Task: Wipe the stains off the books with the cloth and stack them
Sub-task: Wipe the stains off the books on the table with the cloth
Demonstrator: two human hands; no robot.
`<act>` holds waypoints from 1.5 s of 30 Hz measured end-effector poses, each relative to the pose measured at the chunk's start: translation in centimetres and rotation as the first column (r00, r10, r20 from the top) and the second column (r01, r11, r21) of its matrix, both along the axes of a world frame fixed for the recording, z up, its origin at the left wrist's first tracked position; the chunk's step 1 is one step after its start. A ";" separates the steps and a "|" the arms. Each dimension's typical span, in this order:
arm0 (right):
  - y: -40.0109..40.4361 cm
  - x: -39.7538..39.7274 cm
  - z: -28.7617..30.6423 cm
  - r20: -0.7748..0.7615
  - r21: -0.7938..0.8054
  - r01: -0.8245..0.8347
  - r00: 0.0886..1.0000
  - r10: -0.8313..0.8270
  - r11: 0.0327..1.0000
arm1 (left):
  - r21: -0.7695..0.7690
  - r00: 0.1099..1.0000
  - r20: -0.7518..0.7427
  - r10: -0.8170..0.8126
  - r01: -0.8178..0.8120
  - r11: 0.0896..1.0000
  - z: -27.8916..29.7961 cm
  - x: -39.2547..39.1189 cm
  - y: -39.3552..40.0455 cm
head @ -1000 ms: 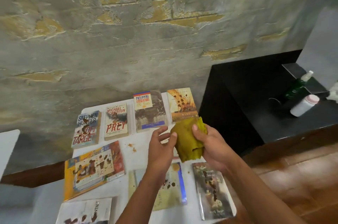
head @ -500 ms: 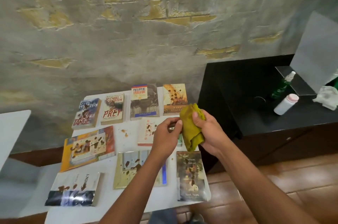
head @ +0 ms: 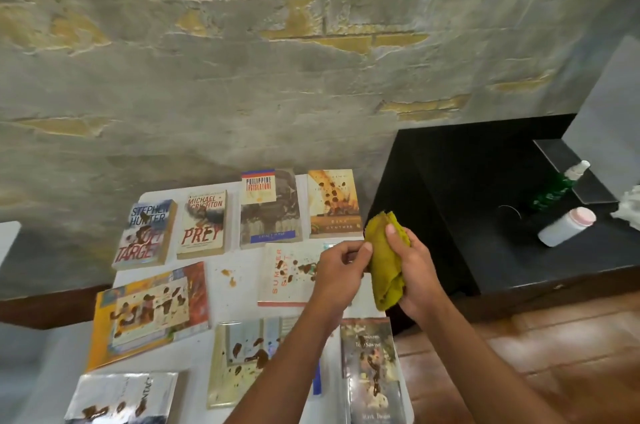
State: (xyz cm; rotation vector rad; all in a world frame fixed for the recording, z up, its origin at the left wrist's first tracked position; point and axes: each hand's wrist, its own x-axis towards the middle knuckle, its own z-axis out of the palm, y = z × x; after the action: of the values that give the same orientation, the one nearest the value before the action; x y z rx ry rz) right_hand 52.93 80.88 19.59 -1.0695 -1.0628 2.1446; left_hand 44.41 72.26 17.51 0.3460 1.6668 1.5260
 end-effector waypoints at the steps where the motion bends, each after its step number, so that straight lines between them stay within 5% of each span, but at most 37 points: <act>1: 0.3 -0.2 -0.2 0.005 -0.003 0.004 1.000 -0.004 1.000 | -0.010 1.000 0.009 -0.011 0.011 1.000 0.0 -0.2 0.4; 6: 2.4 -0.7 -1.5 0.146 0.146 -0.033 0.989 0.011 0.989 | -0.154 0.999 -0.016 -0.041 0.038 0.987 -1.2 -2.4 1.5; 11: 5.7 -1.7 -3.5 0.237 0.172 -0.093 0.970 0.051 0.981 | -0.399 0.916 -0.369 -0.160 0.000 0.917 -4.4 -7.3 3.1; 14: 7.7 -2.6 -4.7 0.348 0.256 -0.209 0.931 0.111 0.944 | -0.590 0.773 -0.516 -0.368 -0.009 0.807 -6.5 -10.6 4.2; 17: 9.7 -4.0 -6.0 0.468 0.358 -0.377 0.864 0.185 0.854 | -0.737 0.531 -0.608 -0.590 -0.099 0.669 -7.9 -13.1 5.3; 21: 12.6 -6.7 -8.0 0.621 0.439 -0.609 0.737 0.267 0.660 | -0.822 0.411 -0.550 -0.727 -0.113 0.558 -9.3 -15.4 7.3; 27: 15.5 -10.2 -10.9 0.749 0.455 -0.776 0.599 0.283 0.437 | -0.915 0.354 -0.394 -0.848 -0.065 0.398 -10.9 -17.5 9.3; 32: 17.4 -12.1 -12.4 0.829 0.429 -0.844 0.509 0.232 0.321 | -0.920 0.327 -0.387 -0.862 -0.069 0.387 -12.1 -18.4 10.0; 45: 24.3 -20.3 -14.2 0.875 0.483 -0.873 0.484 -0.006 0.059 | -0.962 0.231 -0.272 -0.934 -0.043 0.270 -12.5 -19.8 12.6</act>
State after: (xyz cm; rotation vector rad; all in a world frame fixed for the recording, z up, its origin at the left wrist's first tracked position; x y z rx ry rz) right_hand 32.63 105.18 5.37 -0.8063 -3.0181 0.6558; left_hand 24.59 84.90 5.04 1.1967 2.4024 -0.4616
